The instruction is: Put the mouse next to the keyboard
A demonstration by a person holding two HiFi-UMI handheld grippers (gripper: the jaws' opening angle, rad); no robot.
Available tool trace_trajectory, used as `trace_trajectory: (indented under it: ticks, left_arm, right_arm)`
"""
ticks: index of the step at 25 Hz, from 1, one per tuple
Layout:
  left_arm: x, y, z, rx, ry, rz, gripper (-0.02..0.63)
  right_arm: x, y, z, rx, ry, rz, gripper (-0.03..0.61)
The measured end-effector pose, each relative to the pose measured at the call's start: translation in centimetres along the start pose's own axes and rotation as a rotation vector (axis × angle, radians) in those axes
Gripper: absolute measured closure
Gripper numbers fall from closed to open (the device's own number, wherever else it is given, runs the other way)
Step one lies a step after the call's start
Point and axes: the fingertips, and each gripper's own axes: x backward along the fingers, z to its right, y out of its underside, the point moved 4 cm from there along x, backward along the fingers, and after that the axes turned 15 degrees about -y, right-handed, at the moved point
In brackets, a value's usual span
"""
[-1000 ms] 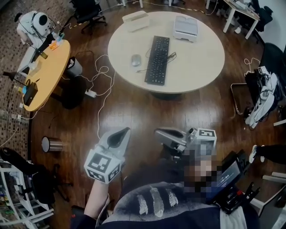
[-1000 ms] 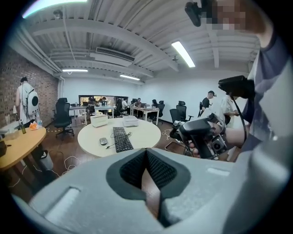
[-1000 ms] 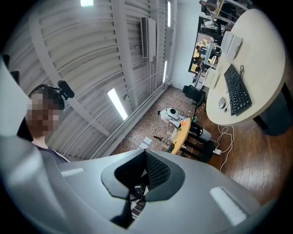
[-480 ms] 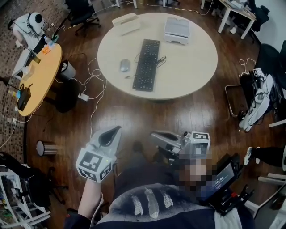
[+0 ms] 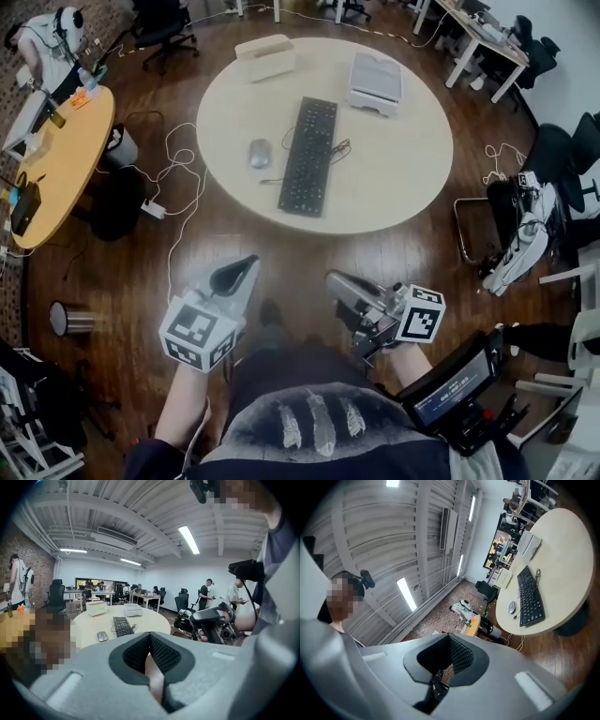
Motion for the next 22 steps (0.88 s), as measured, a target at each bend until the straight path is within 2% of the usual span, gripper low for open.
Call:
trace_trajectory:
  ticks: [7, 11, 17, 22]
  left_arm:
    - [-2.3, 0.3, -5.9, 0.051, 0.038, 0.008, 0.615]
    - [-3.5, -0.2, -8.9, 0.113, 0.062, 0.027, 0.615]
    - [-5.2, -0.6, -11.6, 0.104, 0.114, 0.035, 0.615]
    - [-6.5, -0.3, -13.1, 0.107, 0.136, 0.008, 0.615]
  right_arm:
    - [-5.8, -1.5, 2.3, 0.034, 0.045, -0.033, 0.580]
    - [-8.4, -1.8, 3.6, 0.069, 0.099, -0.042, 0.580]
    - [-11.4, -2.4, 5.3, 0.087, 0.156, -0.054, 0.580]
    - [-12.2, -2.7, 6.1, 0.094, 0.207, -0.061, 0.580]
